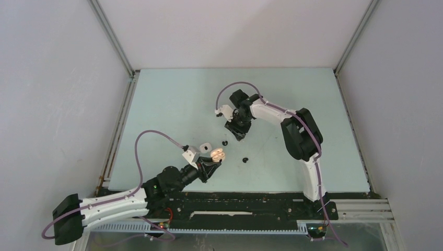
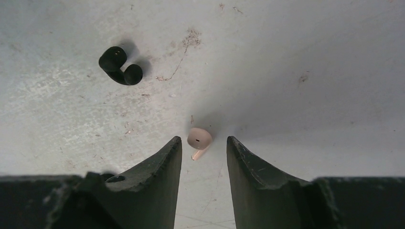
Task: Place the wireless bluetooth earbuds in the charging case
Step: Pick up the right earbud from the center of the board, then insert the right earbud into the right side groove of the charging case.
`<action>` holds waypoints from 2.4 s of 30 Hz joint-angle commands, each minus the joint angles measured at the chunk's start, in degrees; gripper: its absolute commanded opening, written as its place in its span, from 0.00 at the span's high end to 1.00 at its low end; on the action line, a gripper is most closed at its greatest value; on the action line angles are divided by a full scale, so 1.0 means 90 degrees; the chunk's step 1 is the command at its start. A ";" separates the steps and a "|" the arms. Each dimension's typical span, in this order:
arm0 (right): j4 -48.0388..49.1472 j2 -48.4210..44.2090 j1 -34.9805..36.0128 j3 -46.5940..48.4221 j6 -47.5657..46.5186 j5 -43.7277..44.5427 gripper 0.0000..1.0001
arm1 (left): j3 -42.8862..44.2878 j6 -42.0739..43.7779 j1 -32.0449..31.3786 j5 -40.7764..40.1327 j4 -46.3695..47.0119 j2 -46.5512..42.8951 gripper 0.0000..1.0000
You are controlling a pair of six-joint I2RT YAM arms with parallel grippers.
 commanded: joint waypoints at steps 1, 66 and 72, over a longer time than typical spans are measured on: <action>-0.0151 0.0158 0.0099 0.0357 0.0059 0.0149 0.57 | 0.0283 -0.0086 -0.0046 0.0079 0.0348 -0.0028 0.96; 0.2441 -0.6148 -0.0153 -0.2698 0.1988 -0.2624 1.00 | 0.0861 0.0361 -0.0084 -0.0250 0.4491 0.3409 0.97; 0.3339 -0.6866 -0.0003 -0.3322 0.2222 -0.2453 1.00 | 0.1103 0.0259 -0.0209 -0.0259 0.5746 0.4222 0.98</action>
